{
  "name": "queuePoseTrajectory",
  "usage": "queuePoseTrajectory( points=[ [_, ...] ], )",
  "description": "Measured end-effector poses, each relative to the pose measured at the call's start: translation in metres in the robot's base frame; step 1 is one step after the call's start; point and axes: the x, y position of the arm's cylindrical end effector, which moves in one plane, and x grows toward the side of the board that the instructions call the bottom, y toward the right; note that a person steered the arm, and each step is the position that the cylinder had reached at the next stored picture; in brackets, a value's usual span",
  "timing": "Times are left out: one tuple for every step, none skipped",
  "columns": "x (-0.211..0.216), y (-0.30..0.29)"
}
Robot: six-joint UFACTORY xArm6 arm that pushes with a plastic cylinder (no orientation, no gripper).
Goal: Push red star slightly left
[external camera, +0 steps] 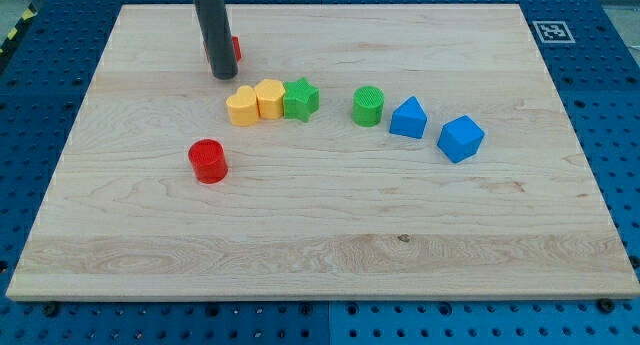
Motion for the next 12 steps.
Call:
queuePoseTrajectory(
  points=[
    [-0.025,-0.011],
    [-0.041,-0.015],
    [-0.044,-0.009],
    [-0.042,0.020],
    [-0.058,0.043],
    [-0.073,0.043],
    [-0.063,0.041],
    [-0.030,0.037],
    [-0.027,0.034],
    [-0.034,0.042],
    [-0.049,0.046],
    [-0.049,0.046]
  ],
)
